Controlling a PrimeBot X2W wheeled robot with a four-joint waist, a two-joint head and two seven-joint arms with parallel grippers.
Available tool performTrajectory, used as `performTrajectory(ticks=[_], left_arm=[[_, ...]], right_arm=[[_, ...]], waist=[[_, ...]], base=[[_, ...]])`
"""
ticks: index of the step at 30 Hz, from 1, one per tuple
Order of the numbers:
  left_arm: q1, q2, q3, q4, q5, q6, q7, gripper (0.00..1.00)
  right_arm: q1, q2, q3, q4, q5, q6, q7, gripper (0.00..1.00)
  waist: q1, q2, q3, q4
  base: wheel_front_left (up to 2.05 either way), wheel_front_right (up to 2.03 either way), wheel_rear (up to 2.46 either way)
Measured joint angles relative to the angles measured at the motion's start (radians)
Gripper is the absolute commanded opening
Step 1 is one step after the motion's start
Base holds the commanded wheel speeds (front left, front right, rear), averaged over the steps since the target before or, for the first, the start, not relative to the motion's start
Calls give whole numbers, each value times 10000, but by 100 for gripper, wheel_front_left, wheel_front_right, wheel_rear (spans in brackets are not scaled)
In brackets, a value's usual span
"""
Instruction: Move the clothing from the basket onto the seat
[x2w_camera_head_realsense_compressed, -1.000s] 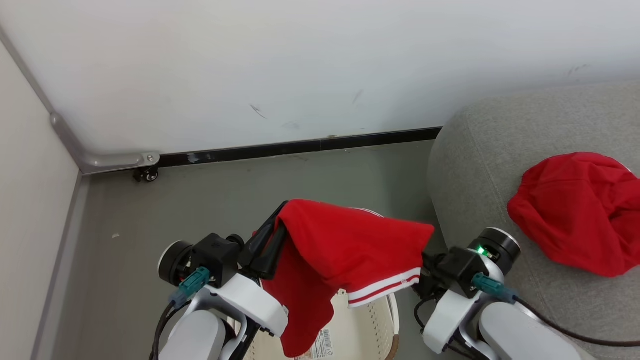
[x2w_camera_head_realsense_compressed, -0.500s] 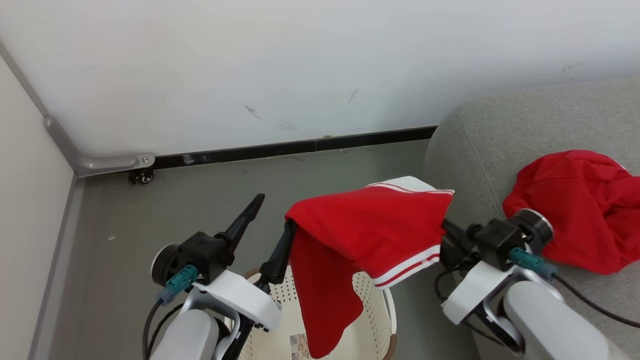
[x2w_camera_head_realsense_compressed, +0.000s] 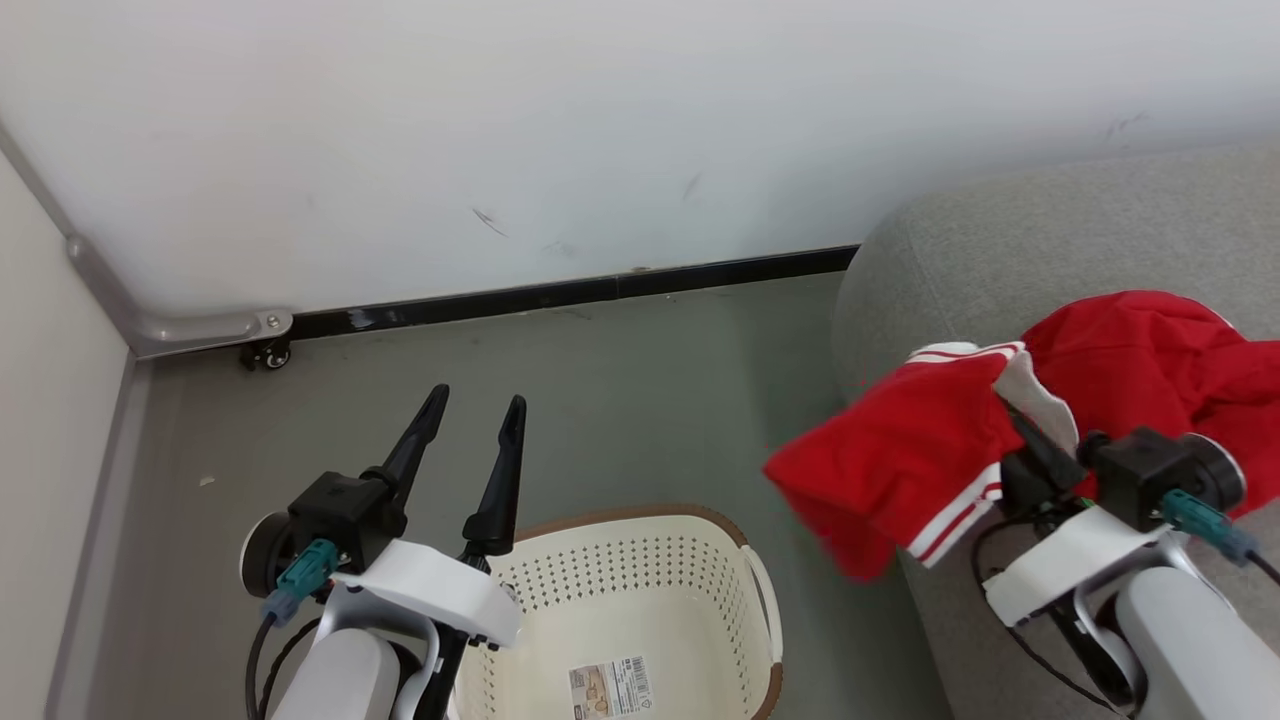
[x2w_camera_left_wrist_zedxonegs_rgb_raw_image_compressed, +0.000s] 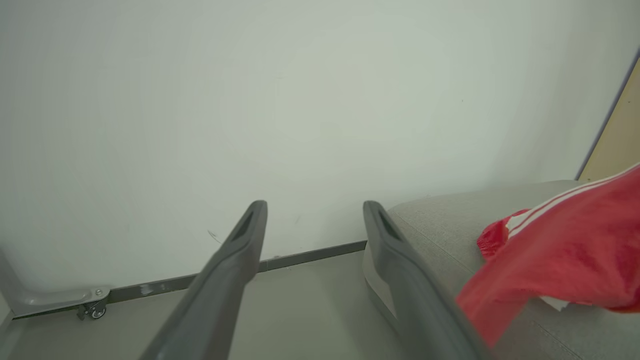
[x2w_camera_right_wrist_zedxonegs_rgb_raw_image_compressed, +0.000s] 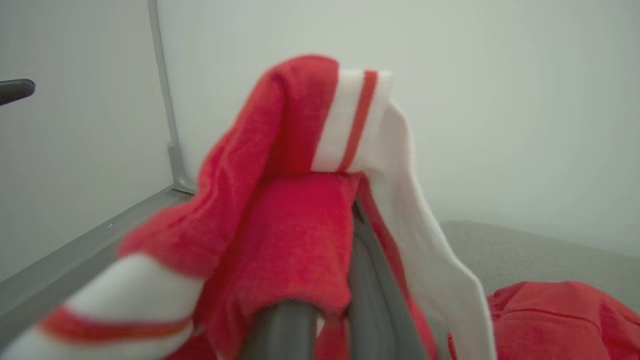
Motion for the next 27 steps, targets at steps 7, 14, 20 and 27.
performTrajectory(ticks=[7, 14, 20, 27], left_arm=[[13, 12, 138, -61, 29, 86, 0, 100], [27, -38, 301, -88, 29, 90, 0, 100], [81, -77, 412, -130, 29, 117, 0, 100], [223, -86, 594, -205, 29, 119, 0, 100]], right_arm=[[805, -10, -1258, -376, -132, 0, -36, 0], [1568, 215, -2247, -924, -349, 0, -84, 0], [2056, 694, -2694, -1338, -211, -2, -84, 0], [2573, 1074, -2763, -1845, -111, -2, -84, 0]], waist=[[0, 0, 25, -276], [-1, 0, 52, -649], [0, 0, 73, -970], [0, 0, 108, -1468]], base=[[0, 0, 0], [0, 0, 0], [0, 0, 0], [0, 0, 0]])
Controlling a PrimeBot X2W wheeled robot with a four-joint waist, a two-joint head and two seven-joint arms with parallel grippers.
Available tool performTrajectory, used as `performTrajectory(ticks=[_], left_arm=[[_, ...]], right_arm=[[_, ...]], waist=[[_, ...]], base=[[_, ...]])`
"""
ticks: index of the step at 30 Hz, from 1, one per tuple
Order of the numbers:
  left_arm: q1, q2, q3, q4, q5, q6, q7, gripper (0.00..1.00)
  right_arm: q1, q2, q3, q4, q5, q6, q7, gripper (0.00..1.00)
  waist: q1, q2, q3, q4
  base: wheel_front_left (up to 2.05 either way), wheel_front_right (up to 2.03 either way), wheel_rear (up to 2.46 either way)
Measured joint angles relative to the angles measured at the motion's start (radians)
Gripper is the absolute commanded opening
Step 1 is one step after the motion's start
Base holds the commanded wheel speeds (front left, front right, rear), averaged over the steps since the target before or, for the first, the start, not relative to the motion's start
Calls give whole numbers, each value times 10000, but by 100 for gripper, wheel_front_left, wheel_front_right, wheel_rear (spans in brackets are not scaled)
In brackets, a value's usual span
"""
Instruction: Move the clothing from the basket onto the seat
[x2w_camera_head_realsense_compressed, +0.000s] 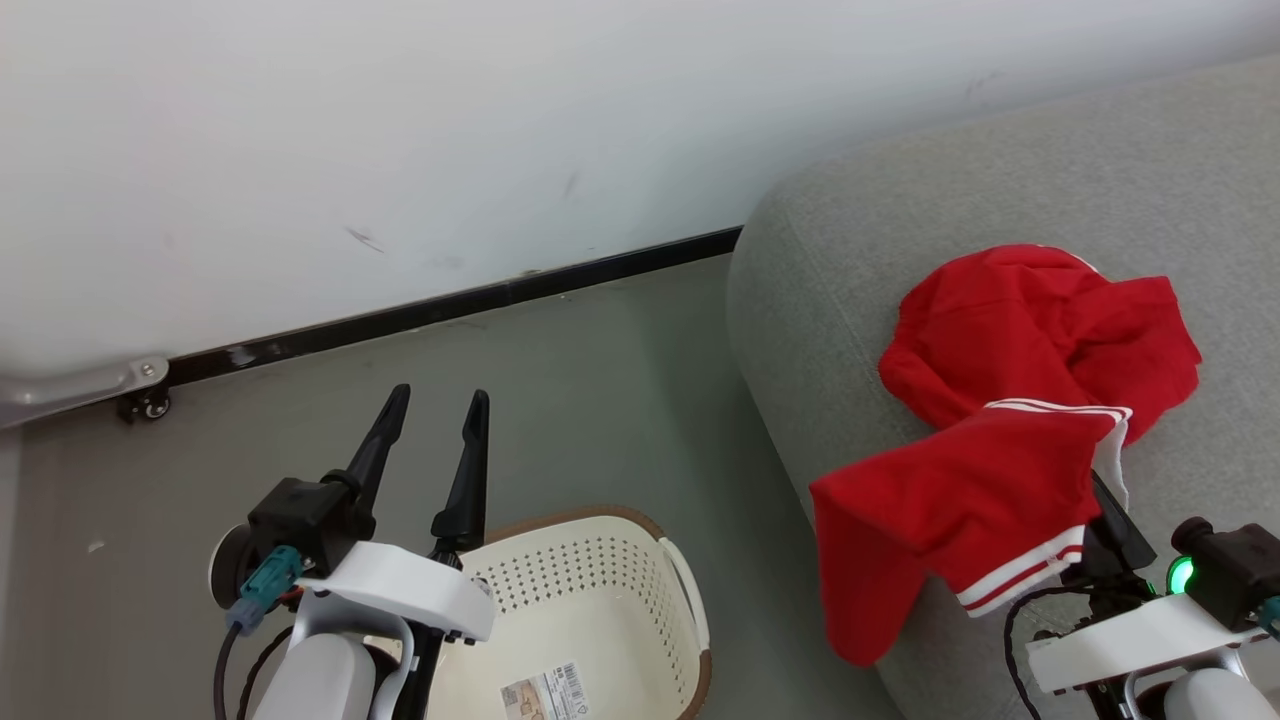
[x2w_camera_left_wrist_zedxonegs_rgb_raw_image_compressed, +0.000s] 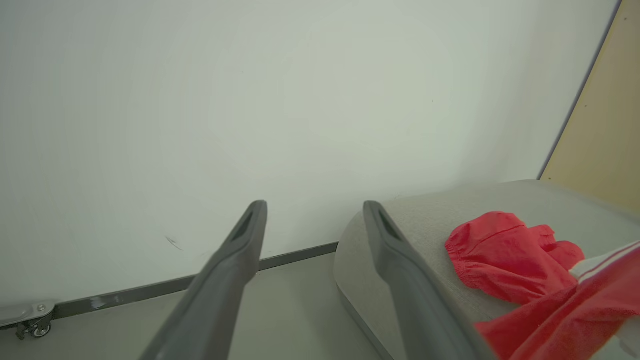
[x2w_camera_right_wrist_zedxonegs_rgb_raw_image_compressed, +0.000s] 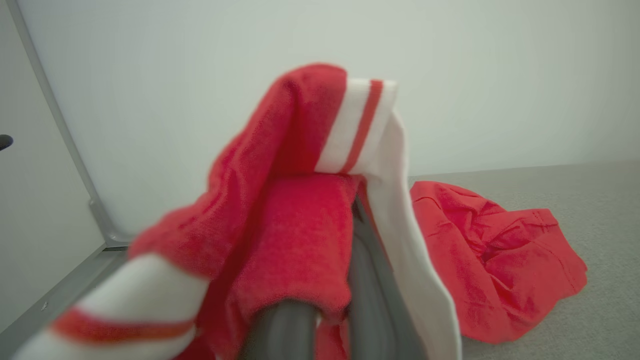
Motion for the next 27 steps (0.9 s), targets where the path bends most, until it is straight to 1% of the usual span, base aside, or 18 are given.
performTrajectory(ticks=[9, 18, 22, 27], left_arm=[[186, 15, 336, -230, 105, 151, 0, 100], [198, 280, 731, -640, 274, 330, 0, 100], [200, 378, 886, -851, 309, 399, 0, 100], [211, 550, 1024, -1093, 464, 443, 0, 100]], right_arm=[[-180, 4, -59, -681, 27, 0, 13, 0], [-2142, -343, -702, -1256, 368, 0, 232, 0], [-3015, -416, -947, -1329, 556, 0, 466, 0], [-3961, -761, -1210, -1292, 608, 0, 840, 0]], waist=[[0, 0, 119, -550], [0, 0, 385, -873], [0, 0, 522, -964], [0, 0, 702, -1055]], base=[[0, 0, 0], [0, 0, 0], [0, 0, 0], [0, 0, 0]])
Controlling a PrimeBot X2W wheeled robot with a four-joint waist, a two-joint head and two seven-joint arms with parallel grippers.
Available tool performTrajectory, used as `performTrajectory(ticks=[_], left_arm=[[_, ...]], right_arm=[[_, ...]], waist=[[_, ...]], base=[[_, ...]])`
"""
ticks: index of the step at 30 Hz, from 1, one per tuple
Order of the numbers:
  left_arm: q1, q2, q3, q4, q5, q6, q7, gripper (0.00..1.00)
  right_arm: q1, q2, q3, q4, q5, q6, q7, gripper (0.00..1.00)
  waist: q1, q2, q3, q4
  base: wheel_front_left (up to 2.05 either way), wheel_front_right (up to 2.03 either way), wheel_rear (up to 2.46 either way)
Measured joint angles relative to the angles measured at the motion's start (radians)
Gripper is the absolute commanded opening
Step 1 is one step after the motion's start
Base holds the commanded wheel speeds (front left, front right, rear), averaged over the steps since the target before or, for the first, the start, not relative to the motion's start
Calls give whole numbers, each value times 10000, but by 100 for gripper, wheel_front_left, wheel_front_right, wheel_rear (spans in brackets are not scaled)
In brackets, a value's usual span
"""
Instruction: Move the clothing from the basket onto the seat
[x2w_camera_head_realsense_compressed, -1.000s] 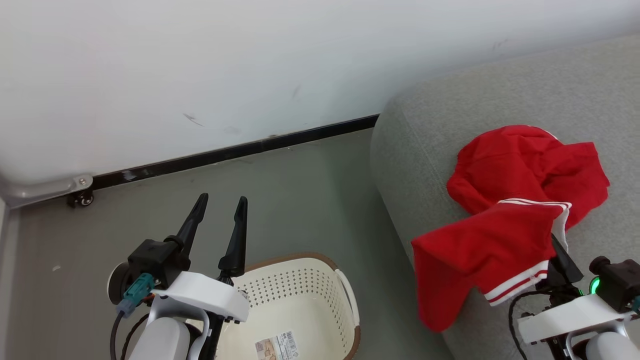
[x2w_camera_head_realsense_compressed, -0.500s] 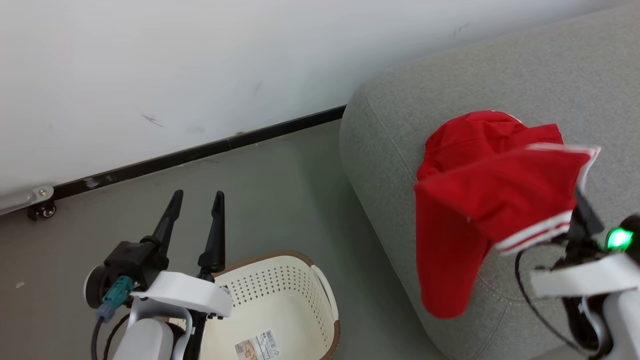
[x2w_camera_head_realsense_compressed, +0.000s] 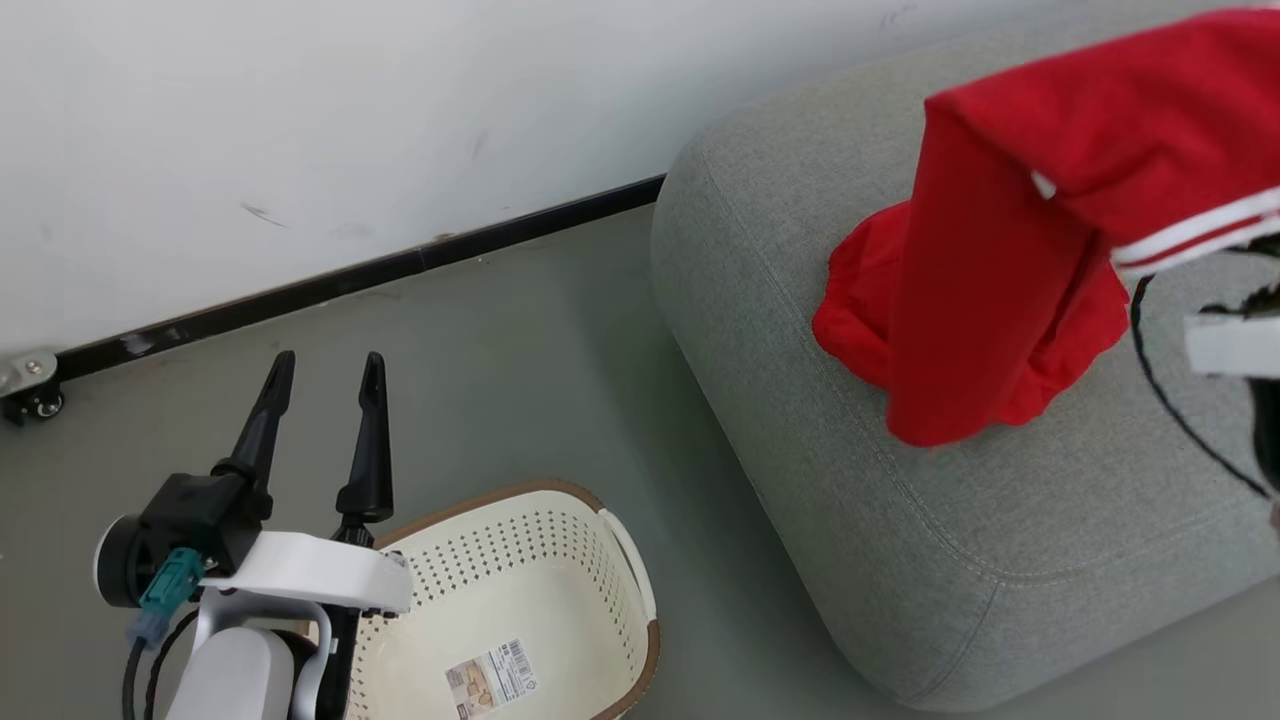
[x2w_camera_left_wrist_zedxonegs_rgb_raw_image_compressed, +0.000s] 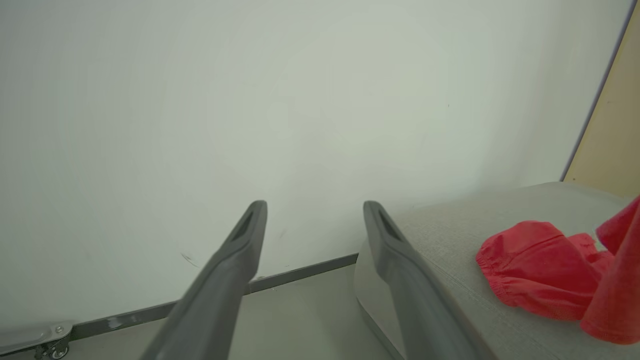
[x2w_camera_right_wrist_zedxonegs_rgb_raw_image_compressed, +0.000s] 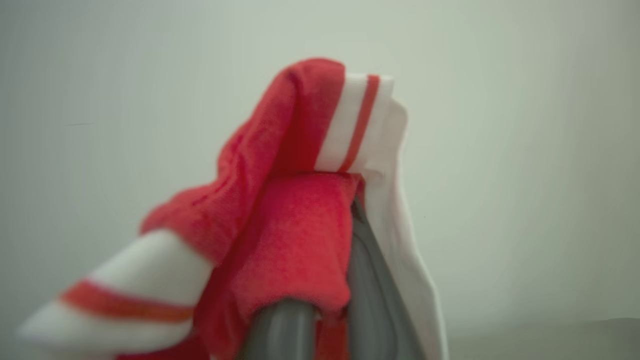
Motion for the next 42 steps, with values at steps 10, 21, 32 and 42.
performTrajectory(ticks=[10, 21, 32, 42], left_arm=[[104, 276, 61, -520, 253, 42, 0, 100], [103, 502, 196, -1120, 418, 226, 0, 100], [171, 880, 349, -1847, 617, 405, 341, 100], [169, 986, 290, -2466, 698, 403, 633, 100]], right_arm=[[-2064, -817, -48, 652, 132, 0, 905, 0], [-3492, -1687, -694, 1898, 173, 0, 1302, 0], [-4428, -2504, -667, 3254, -109, 0, 1373, 0], [-4882, -2355, -506, 4397, -94, 0, 1195, 0]], waist=[[-1, 0, 439, -150], [-1, 0, 1044, -115], [0, 0, 1799, 313], [0, 0, 2495, 721]], base=[[0, 0, 0], [0, 0, 0], [0, 0, 0], [0, 0, 0]])
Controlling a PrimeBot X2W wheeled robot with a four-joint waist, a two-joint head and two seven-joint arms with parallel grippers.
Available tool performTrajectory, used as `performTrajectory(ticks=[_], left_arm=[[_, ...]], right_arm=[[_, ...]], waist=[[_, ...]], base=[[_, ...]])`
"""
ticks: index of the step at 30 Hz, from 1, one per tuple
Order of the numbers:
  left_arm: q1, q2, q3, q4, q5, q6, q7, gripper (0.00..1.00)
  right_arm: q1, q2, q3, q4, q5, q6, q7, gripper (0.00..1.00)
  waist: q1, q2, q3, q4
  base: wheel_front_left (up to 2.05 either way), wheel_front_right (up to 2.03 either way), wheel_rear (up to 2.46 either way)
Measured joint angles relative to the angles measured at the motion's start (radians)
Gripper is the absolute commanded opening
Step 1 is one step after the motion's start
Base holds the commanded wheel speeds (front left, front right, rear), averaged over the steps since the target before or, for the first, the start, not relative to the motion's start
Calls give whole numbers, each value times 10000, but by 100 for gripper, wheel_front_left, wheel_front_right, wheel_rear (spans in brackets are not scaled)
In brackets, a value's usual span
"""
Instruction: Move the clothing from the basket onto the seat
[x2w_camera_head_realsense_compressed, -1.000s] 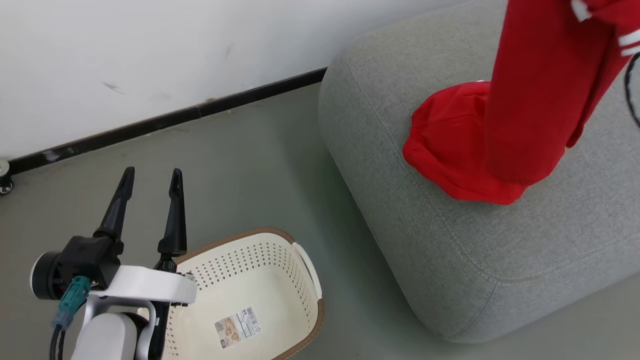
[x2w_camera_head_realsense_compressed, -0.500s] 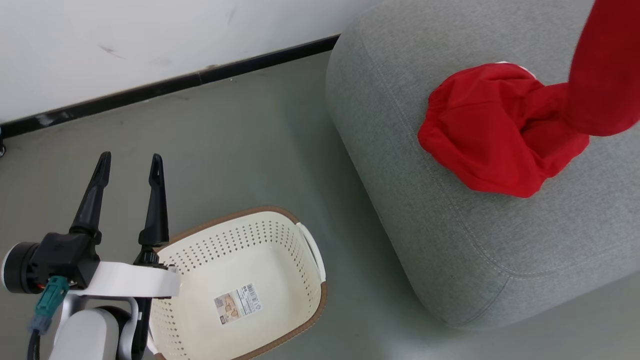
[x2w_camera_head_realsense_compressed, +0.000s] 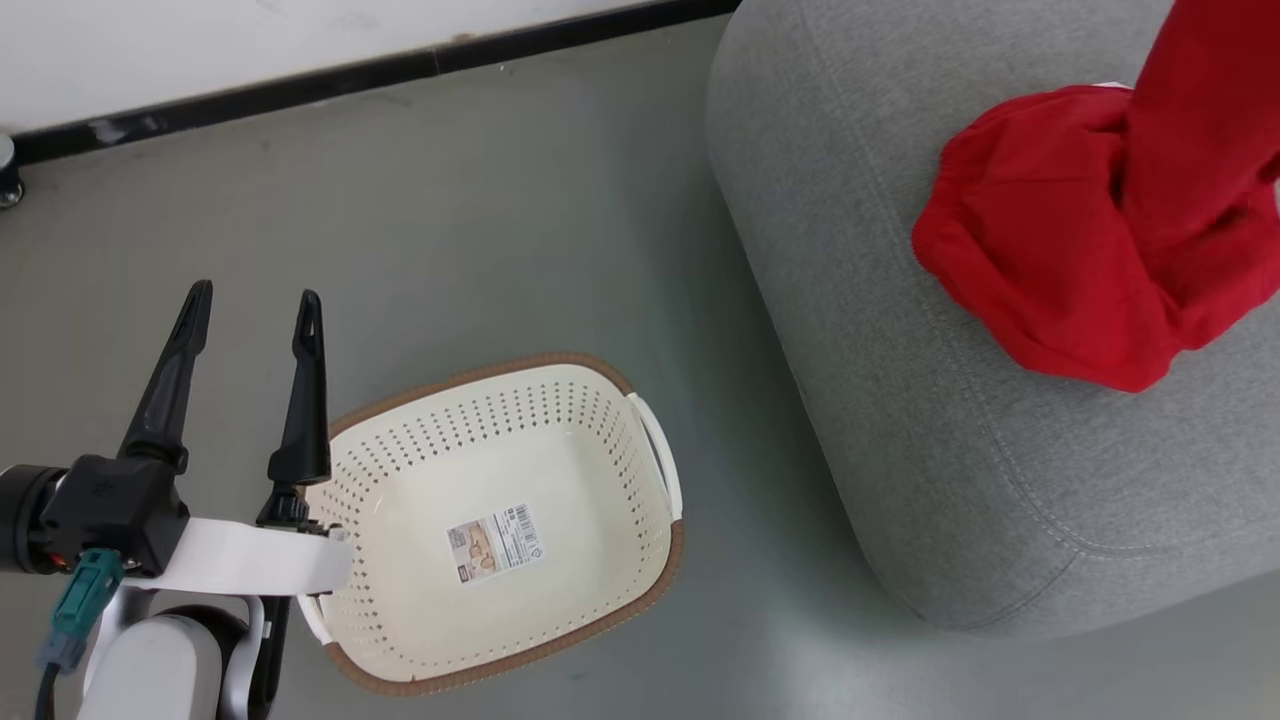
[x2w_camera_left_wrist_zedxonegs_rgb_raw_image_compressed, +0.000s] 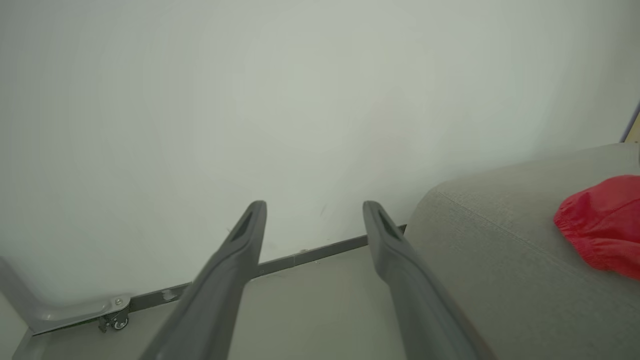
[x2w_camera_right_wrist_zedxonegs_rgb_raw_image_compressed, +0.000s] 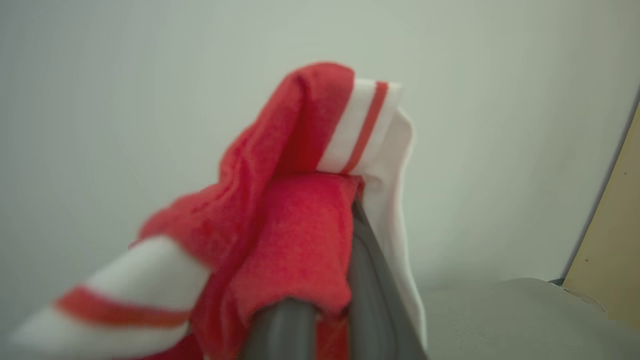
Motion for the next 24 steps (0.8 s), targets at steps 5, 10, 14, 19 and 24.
performTrajectory(ticks=[5, 10, 14, 19, 24], left_arm=[[-44, -4, -171, -173, 4, -12, 188, 100], [-187, -4, -274, -268, 81, -13, 263, 100], [-396, -6, -330, -353, 96, -27, 336, 100], [-560, -12, -351, -385, 163, -29, 337, 100], [-765, -13, -345, -401, 163, -31, 337, 100]], right_arm=[[210, 571, 107, 667, -46, 0, -105, 0], [780, 869, 58, 1402, -136, 2, -290, 0], [1147, 1104, -29, 1912, -134, 2, -491, 0], [1498, 1175, -63, 2385, -132, 2, -817, 0], [1934, 1250, -127, 2855, -109, 2, -1074, 0]], waist=[[0, 0, 356, 176], [0, 0, 626, 288], [0, 0, 876, 372], [0, -1, 1151, 425], [0, 0, 1379, 408]], base=[[0, 0, 0], [0, 0, 0], [0, 0, 0], [0, 0, 0], [0, 0, 0]])
